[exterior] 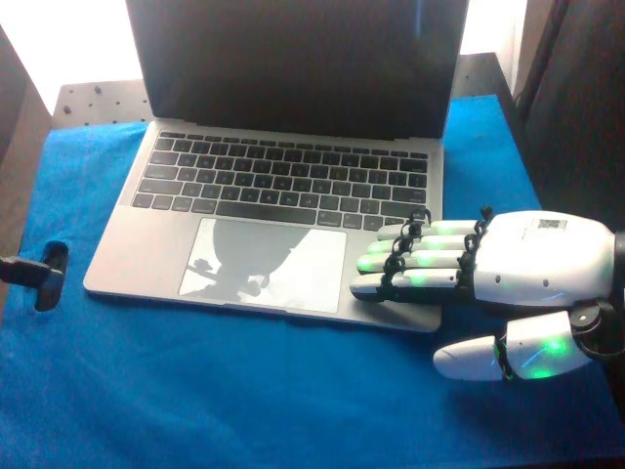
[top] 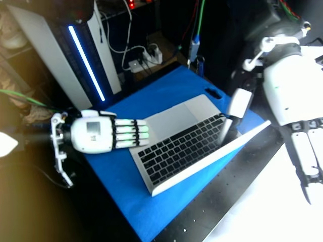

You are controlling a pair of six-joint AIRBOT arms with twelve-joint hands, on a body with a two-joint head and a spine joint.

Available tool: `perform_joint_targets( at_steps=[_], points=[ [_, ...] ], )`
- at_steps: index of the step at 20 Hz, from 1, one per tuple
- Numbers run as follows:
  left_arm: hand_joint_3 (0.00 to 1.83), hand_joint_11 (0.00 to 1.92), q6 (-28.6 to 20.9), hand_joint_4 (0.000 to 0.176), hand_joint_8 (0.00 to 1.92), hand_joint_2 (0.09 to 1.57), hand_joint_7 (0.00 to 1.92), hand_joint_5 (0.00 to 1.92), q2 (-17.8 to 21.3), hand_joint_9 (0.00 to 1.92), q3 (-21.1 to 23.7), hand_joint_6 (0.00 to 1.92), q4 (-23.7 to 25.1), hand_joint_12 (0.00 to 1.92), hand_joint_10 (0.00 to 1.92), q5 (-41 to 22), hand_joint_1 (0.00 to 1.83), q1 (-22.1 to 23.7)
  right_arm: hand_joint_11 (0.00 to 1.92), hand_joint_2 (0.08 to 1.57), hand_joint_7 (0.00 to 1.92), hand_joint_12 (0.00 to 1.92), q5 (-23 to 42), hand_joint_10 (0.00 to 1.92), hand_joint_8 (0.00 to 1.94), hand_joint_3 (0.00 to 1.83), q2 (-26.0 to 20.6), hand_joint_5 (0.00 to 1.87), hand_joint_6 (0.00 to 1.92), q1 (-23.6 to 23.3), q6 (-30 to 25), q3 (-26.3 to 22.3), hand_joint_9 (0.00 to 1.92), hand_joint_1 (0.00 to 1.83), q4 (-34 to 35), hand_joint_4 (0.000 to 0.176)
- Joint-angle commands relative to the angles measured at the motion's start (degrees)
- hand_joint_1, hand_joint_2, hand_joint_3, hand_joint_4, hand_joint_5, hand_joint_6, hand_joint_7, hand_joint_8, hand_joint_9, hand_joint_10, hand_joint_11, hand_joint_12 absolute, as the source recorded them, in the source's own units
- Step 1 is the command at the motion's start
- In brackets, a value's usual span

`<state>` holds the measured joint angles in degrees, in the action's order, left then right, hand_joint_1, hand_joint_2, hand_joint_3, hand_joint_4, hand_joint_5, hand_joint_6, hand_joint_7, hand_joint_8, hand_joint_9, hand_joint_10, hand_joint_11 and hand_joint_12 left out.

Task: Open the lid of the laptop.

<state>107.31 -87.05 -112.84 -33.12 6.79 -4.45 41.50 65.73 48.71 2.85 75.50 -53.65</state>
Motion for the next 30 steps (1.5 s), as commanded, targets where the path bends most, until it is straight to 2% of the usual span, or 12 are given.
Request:
perform_joint_targets(
  at_steps=[1,7,10,13,16,18,21,24,27,28,29,30],
  points=[
    [0.0,0.06,0.3,0.0,0.0,1.03,0.0,0.0,0.2,0.0,-1.1,0.0,-0.7,0.03,0.0,-8.1,0.53,1.2,0.0,1.42,0.0,0.0,1.4,0.0,0.0,0.0,1.1,0.05,0.0,0.1,-1.2,-0.4,0.0,0.0,-1.2,0.0],
    [0.0,0.07,0.3,0.0,0.0,1.03,0.0,0.0,1.5,0.0,-0.1,0.0,-3.3,0.04,0.0,-9.2,0.57,1.1,0.0,1.42,0.0,0.0,1.4,0.0,0.0,0.0,1.1,0.03,0.01,0.1,-1.2,-0.3,0.0,0.0,-1.2,0.0],
    [0.0,0.07,0.8,0.0,0.0,1.01,0.0,0.0,6.1,0.0,8.2,0.0,-2.8,0.04,0.0,-14.6,0.49,-1.1,0.0,1.43,0.0,0.0,1.4,0.0,0.0,0.0,1.1,0.03,0.0,0.1,-1.2,-0.5,0.0,0.0,0.1,0.0],
    [0.0,0.03,-7.0,0.003,0.0,0.99,0.0,0.0,10.6,0.0,17.7,0.0,5.3,0.03,0.0,-23.8,0.47,-4.3,0.0,1.43,0.0,0.0,1.5,0.0,0.0,0.0,0.9,0.0,0.0,0.1,-1.2,-0.5,0.0,0.0,5.0,0.0],
    [0.0,0.0,-17.3,0.0,0.0,0.97,0.0,0.0,13.2,0.0,22.7,0.0,13.7,0.0,0.0,-30.5,0.4,-7.9,0.0,1.43,0.0,0.0,2.5,0.0,0.0,0.0,-0.3,0.0,0.0,0.1,-1.2,-0.5,0.0,0.0,10.2,0.0],
    [0.0,0.0,-24.7,0.0,0.0,0.96,0.0,0.0,16.9,0.0,28.0,0.0,20.2,0.0,0.0,-37.0,0.37,-10.8,0.0,1.42,0.0,0.0,5.6,0.0,0.0,0.0,-2.2,0.0,0.0,0.2,-1.2,-0.7,0.0,0.0,15.2,0.0],
    [0.0,0.0,-28.2,0.0,0.0,0.94,0.0,0.0,23.7,0.0,36.6,0.0,24.1,0.0,0.0,-47.8,0.32,-15.3,0.0,1.43,0.0,0.0,11.6,0.0,0.0,0.0,-4.2,0.02,0.01,1.8,-0.8,-0.8,0.0,0.07,24.1,0.0],
    [0.0,0.0,-28.6,0.0,0.0,0.95,0.0,0.0,29.8,0.0,43.6,0.0,26.7,0.0,0.0,-57.5,0.41,-18.8,0.0,1.39,0.0,0.0,17.6,0.0,0.0,0.0,-6.6,0.01,0.0,3.8,4.3,-2.5,0.0,0.0,33.8,0.0],
    [0.0,0.0,-30.8,0.0,0.0,0.92,0.0,0.0,34.0,0.0,47.9,0.0,27.9,0.0,0.0,-65.1,0.46,-22.3,0.0,1.38,0.0,0.0,24.4,0.0,0.0,0.0,-8.4,0.01,0.0,7.3,7.3,-4.2,0.0,0.0,41.9,0.0],
    [0.0,0.0,-32.8,0.0,0.0,0.96,0.0,0.0,35.4,0.0,49.2,0.0,28.0,0.0,0.0,-68.6,0.44,-24.8,0.0,1.36,0.0,0.0,27.2,0.0,0.0,0.0,-8.8,0.0,0.0,8.7,7.3,-4.5,0.0,0.0,44.5,0.006],
    [0.01,0.0,-36.0,0.0,0.0,0.98,0.0,0.0,36.9,0.0,50.2,0.0,28.0,0.0,0.0,-72.5,0.42,-28.1,0.0,1.35,0.0,0.0,30.8,0.0,0.0,0.0,-9.5,0.0,0.0,10.7,7.4,-5.1,0.0,0.0,48.2,0.023],
    [0.01,0.0,-38.0,0.0,0.0,1.04,0.0,0.0,37.8,0.0,50.7,0.0,28.0,0.0,0.0,-74.1,0.44,-29.9,0.0,1.29,0.0,0.0,33.1,0.0,0.0,0.0,-9.9,0.0,0.0,11.7,7.6,-5.5,0.0,0.0,50.1,0.058]
  ],
)
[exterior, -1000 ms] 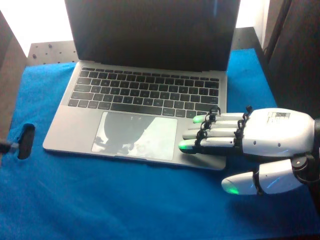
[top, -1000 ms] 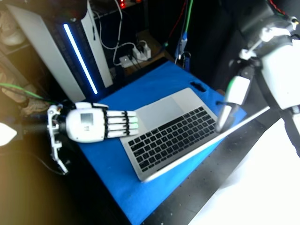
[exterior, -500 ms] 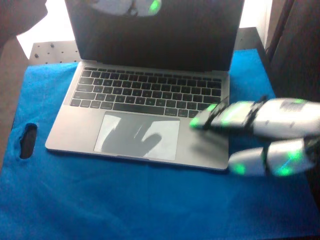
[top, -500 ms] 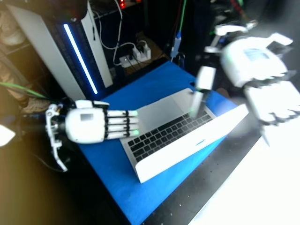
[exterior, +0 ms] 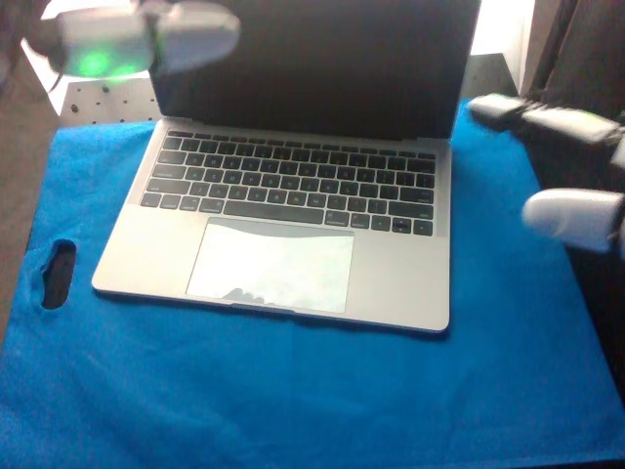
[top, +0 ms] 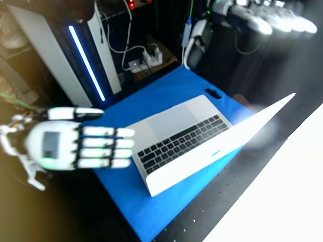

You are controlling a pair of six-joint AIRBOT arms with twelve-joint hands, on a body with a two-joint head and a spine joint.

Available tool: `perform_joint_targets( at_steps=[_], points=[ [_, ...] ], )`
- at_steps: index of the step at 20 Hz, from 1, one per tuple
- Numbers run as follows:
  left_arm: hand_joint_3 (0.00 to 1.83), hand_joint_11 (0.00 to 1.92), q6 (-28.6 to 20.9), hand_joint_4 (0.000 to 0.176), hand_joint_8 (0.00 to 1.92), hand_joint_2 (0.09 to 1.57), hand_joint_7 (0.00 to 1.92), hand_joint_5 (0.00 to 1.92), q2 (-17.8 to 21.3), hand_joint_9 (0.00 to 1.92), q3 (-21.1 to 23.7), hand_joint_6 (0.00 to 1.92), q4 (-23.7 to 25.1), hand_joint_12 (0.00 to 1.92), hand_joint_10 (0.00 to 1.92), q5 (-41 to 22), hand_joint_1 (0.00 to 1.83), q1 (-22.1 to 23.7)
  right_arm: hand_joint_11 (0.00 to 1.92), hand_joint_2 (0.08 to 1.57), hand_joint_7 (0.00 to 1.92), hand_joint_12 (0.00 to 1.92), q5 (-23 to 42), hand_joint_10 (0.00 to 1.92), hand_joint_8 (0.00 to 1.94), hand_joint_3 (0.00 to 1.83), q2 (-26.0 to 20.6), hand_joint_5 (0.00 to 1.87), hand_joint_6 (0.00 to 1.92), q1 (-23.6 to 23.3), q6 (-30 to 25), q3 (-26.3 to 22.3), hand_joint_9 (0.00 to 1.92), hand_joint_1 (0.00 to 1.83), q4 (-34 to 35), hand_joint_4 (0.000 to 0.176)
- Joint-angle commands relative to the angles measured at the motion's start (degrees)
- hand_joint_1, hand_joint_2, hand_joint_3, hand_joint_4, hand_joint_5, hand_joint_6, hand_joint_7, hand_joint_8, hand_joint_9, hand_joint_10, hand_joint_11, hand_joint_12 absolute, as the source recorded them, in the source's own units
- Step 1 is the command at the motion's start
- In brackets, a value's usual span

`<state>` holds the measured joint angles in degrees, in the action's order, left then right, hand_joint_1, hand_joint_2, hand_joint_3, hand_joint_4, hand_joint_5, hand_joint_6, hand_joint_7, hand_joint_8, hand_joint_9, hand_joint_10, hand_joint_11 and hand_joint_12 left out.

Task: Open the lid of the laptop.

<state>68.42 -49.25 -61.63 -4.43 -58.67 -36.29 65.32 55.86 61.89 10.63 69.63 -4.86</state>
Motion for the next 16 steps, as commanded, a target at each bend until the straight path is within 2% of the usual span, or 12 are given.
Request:
perform_joint_targets(
  at_steps=[1,2,3,4,5,6,9,10,12,13,14,16],
  points=[
    [0.0,0.0,-2.2,0.0,0.0,1.03,0.01,0.0,1.2,0.0,0.4,0.0,-0.9,0.0,0.0,-11.4,0.44,-1.0,0.0,1.3,0.0,0.0,13.3,0.0,0.0,0.0,-0.4,0.0,0.0,0.3,0.1,-0.4,0.0,0.02,4.5,0.082],
    [0.0,0.0,-4.1,0.0,0.0,1.02,0.0,0.0,2.3,0.0,1.6,0.0,-1.6,0.0,0.0,-14.0,0.47,-4.6,0.0,1.28,0.0,0.0,18.0,0.0,0.0,0.0,-1.2,0.02,0.01,2.9,0.4,-1.2,0.0,0.11,8.5,0.089],
    [0.0,0.0,-4.4,0.0,0.0,1.04,0.0,0.0,2.8,0.0,3.0,0.0,-2.3,0.0,0.0,-16.2,0.5,-8.1,0.0,1.29,0.0,0.0,21.8,0.0,0.0,0.0,-1.9,0.02,0.0,5.5,0.4,-1.9,0.0,0.12,11.9,0.071],
    [0.01,0.0,-4.5,0.0,0.0,1.05,0.0,0.0,2.8,0.0,3.7,0.0,-2.8,0.0,0.0,-17.2,0.52,-10.2,0.0,1.26,0.0,0.0,24.0,0.0,0.0,0.0,-2.1,0.01,0.0,7.2,0.4,-2.3,0.0,0.06,14.2,0.09],
    [0.02,0.0,-4.8,0.0,0.0,1.09,0.0,0.0,2.5,0.0,4.4,0.0,-3.6,0.0,0.0,-18.7,0.52,-12.8,0.0,1.26,0.0,0.0,26.3,0.0,0.0,0.0,-2.3,0.04,0.01,9.0,0.5,-2.7,0.0,0.05,16.9,0.099],
    [0.02,0.0,-6.8,0.0,0.0,1.1,0.0,0.0,1.6,0.0,4.9,0.0,-4.9,0.0,0.0,-21.0,0.5,-16.4,0.0,1.32,0.0,0.0,29.7,0.0,0.0,0.01,-2.3,0.06,0.01,11.5,0.6,-3.2,0.0,0.09,21.2,0.052],
    [0.01,0.0,-12.5,0.0,0.0,1.09,0.0,0.0,0.0,0.0,5.3,0.0,-6.2,0.0,0.0,-25.7,0.49,-22.0,0.0,1.37,0.0,0.0,34.4,0.0,0.0,0.01,-2.3,0.06,0.0,14.0,0.6,-4.4,0.0,0.09,25.8,0.024],
    [0.02,0.0,-12.8,0.0,0.0,1.14,0.0,0.0,-0.1,0.0,6.2,0.0,-6.3,0.0,0.0,-27.4,0.49,-24.0,0.0,1.36,0.0,0.0,35.4,0.0,0.0,0.01,-2.2,0.04,0.0,14.4,0.6,-4.9,0.0,0.11,26.3,0.04],
    [0.02,0.0,-12.8,0.0,0.0,1.23,0.0,0.0,0.1,0.0,8.1,0.0,-6.3,0.0,0.0,-29.4,0.35,-27.0,0.0,1.4,0.0,0.0,35.6,0.0,0.0,0.01,-2.0,0.04,0.0,14.8,0.6,-5.5,0.0,0.12,26.7,0.015],
    [0.02,0.0,-12.8,0.0,0.0,1.24,0.0,0.0,-0.1,0.0,8.7,0.0,-6.7,0.0,0.0,-30.5,0.29,-28.4,0.0,1.39,0.0,0.0,35.6,0.0,0.0,0.0,-2.0,0.05,0.01,15.0,0.6,-5.9,0.0,0.13,26.7,0.011],
    [0.02,0.0,-12.8,0.0,0.0,1.26,0.0,0.0,-0.3,0.0,9.2,0.0,-7.1,0.0,0.0,-31.6,0.25,-29.5,0.0,1.37,0.0,0.0,35.6,0.0,0.0,0.0,-1.9,0.06,0.0,15.0,0.6,-6.2,0.0,0.15,26.5,0.015],
    [0.0,0.0,-12.9,0.0,0.0,1.2,0.0,0.0,-0.2,0.0,9.8,0.0,-7.6,0.0,0.0,-33.1,0.3,-30.7,0.0,1.33,0.0,0.0,35.6,0.0,0.0,0.0,-1.9,0.06,0.01,15.1,0.6,-6.8,0.0,0.18,26.1,0.023]
  ],
)
